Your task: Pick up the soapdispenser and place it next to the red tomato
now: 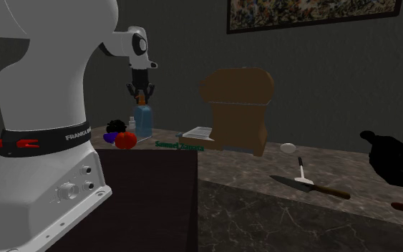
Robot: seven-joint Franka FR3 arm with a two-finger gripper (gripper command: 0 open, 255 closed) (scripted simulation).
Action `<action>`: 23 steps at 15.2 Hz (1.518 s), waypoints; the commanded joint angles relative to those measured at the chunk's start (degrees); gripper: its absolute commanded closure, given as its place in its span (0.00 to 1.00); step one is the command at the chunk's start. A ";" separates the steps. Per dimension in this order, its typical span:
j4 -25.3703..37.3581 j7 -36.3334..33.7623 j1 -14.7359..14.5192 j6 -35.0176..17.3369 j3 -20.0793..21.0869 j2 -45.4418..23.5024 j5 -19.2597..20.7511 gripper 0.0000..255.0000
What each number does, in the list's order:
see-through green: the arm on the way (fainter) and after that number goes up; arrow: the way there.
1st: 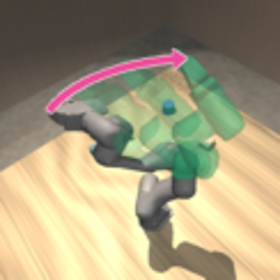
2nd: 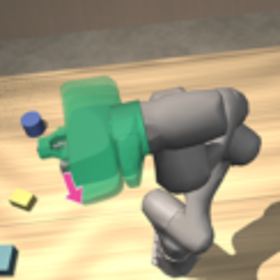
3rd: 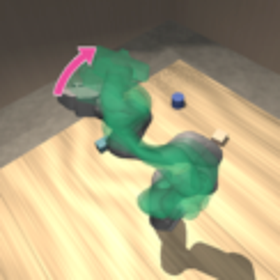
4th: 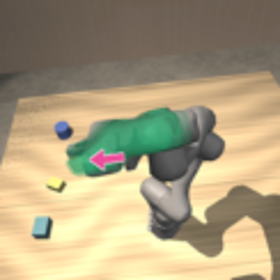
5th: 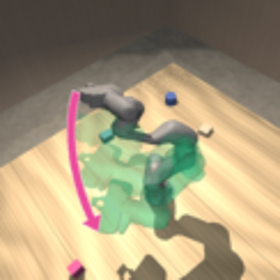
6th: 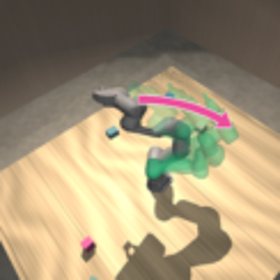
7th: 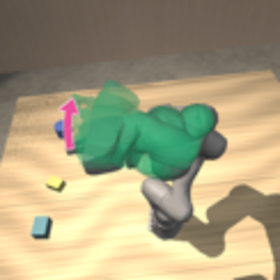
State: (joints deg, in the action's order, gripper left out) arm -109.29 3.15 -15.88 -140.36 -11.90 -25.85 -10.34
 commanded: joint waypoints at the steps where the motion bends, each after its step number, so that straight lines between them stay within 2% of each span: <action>1: 0.06 0.30 0.20 -1.20 0.27 -1.23 -0.43 1.00; 11: 0.10 1.66 1.16 -6.55 1.62 -6.67 -2.23 1.00; 19: 0.10 1.66 1.16 -6.55 1.63 -6.67 -2.23 1.00; 20: 0.08 1.66 1.16 -6.55 1.62 -6.66 -2.23 0.00; 23: 0.09 1.67 1.17 -6.54 1.62 -6.66 -2.23 0.00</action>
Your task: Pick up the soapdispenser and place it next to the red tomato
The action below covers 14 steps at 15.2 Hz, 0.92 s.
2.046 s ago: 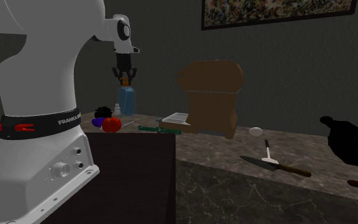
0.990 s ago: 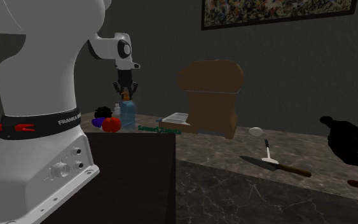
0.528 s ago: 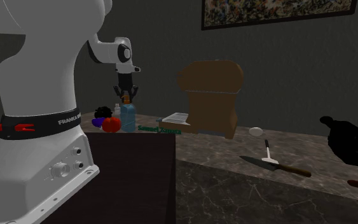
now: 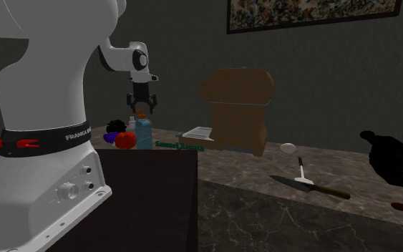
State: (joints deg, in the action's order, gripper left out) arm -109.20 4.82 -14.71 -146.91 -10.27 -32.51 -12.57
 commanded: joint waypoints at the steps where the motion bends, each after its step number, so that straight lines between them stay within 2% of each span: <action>1: 0.00 0.00 0.00 0.00 0.00 0.00 0.00 0.00; 6: -1.35 -1.14 -0.99 4.61 -1.41 6.01 1.74 0.00; 14: -1.35 -1.15 -0.98 4.61 -1.40 6.02 1.75 0.00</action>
